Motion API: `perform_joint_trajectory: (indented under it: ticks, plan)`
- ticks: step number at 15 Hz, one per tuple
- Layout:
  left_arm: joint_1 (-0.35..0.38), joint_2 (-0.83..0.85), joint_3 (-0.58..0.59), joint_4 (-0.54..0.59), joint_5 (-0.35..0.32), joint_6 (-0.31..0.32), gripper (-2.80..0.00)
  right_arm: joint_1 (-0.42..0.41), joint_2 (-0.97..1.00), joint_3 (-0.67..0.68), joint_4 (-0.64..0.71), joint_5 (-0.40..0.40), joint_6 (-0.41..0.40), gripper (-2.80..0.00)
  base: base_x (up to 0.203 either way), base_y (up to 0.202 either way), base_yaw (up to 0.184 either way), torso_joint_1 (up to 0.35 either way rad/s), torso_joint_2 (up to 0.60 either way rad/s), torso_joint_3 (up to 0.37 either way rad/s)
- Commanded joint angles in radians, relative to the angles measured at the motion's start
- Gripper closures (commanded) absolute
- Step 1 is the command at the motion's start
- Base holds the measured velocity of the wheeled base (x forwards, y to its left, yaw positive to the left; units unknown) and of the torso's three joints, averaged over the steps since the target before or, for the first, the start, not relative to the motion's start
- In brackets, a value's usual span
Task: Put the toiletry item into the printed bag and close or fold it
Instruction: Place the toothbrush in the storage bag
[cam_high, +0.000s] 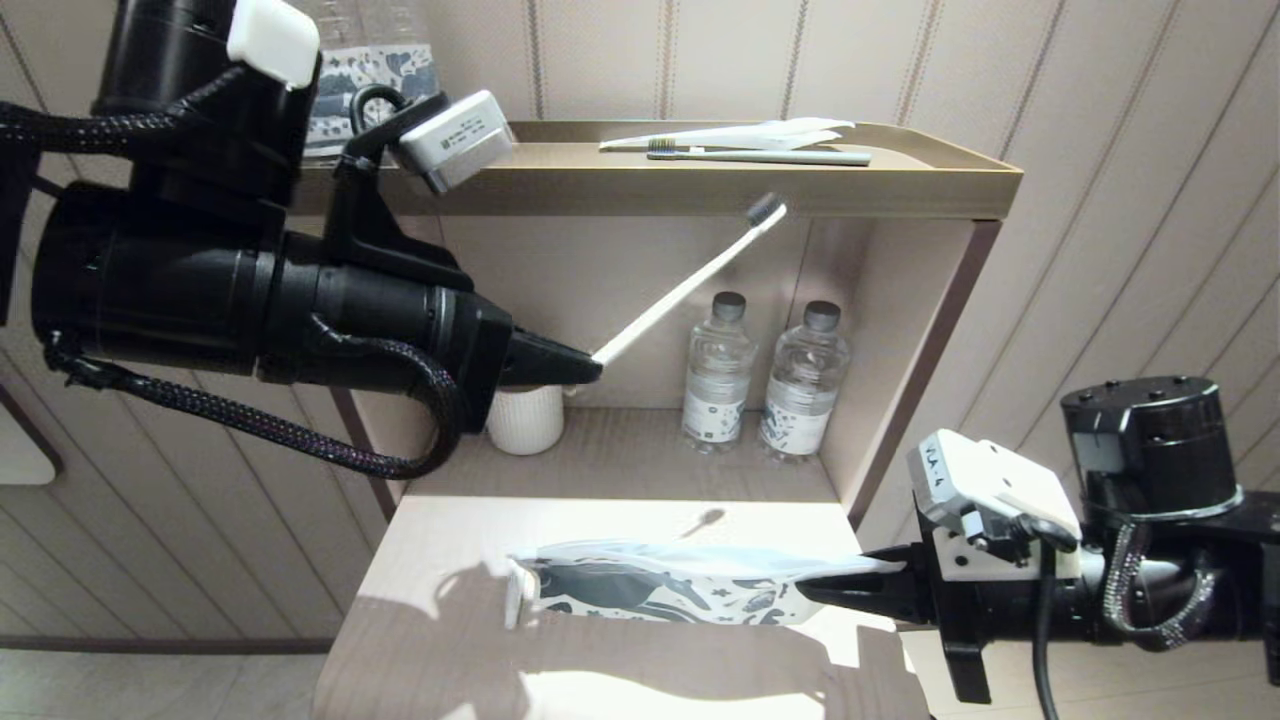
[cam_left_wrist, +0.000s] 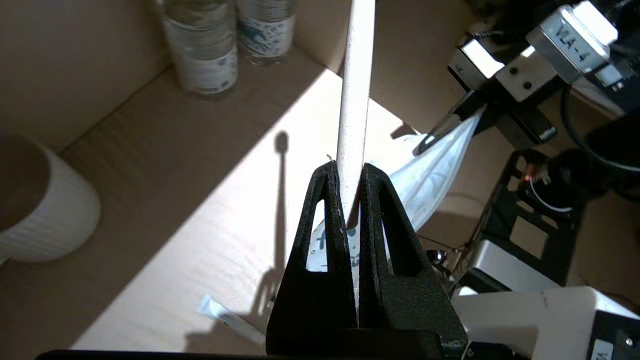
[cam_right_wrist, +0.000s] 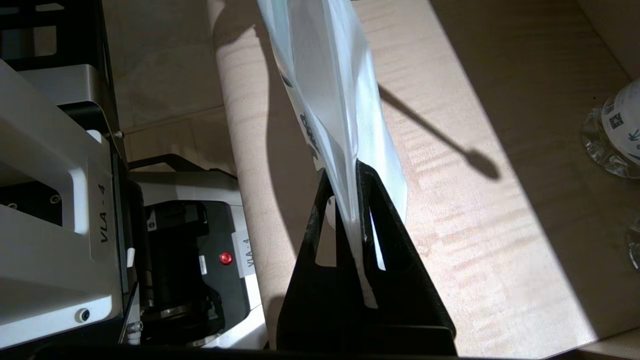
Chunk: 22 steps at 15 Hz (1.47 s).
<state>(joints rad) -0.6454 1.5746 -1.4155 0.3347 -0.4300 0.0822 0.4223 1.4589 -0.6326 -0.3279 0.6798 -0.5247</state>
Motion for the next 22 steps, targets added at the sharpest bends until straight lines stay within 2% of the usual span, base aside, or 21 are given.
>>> perform_joint_trajectory:
  ticks: [1,2,4,5,9,12,15,22]
  plan:
    - [-0.001,0.019,0.023,0.003,-0.039,0.048,0.00,-0.001,0.004,-0.004,-0.002,0.004,-0.003,0.00,0.000,0.000,0.000,0.000,0.00,0.000]
    - [-0.001,0.019,0.044,0.004,-0.079,0.090,0.00,-0.011,0.005,-0.005,-0.001,0.004,-0.003,0.00,0.000,0.000,0.000,0.000,0.00,0.000]
    - [-0.001,0.013,0.085,0.011,-0.143,0.113,0.00,-0.020,0.016,-0.007,-0.002,0.004,-0.003,0.00,0.000,0.000,0.000,0.000,0.00,0.000]
    - [-0.001,0.008,0.112,0.009,-0.148,0.126,0.00,-0.020,0.021,-0.009,-0.002,0.004,-0.003,0.00,0.000,0.000,0.000,0.000,0.00,0.000]
    - [-0.010,-0.003,0.147,0.015,-0.153,0.243,0.00,-0.022,0.037,-0.009,-0.003,0.004,-0.003,0.00,0.000,0.000,0.000,0.000,0.00,0.000]
    - [-0.055,0.030,0.140,0.010,-0.197,0.249,0.00,-0.020,0.048,-0.009,-0.008,0.004,-0.002,0.00,0.000,0.000,0.000,0.000,0.00,0.000]
    - [-0.118,0.082,0.134,-0.029,-0.206,0.237,0.00,-0.020,0.059,-0.009,-0.008,0.004,-0.001,0.00,0.000,0.000,0.000,0.000,0.00,0.000]
    - [-0.163,0.183,0.148,-0.129,-0.210,0.229,0.00,-0.020,0.063,-0.009,-0.008,0.006,-0.001,0.00,0.000,0.000,0.000,0.000,0.00,0.000]
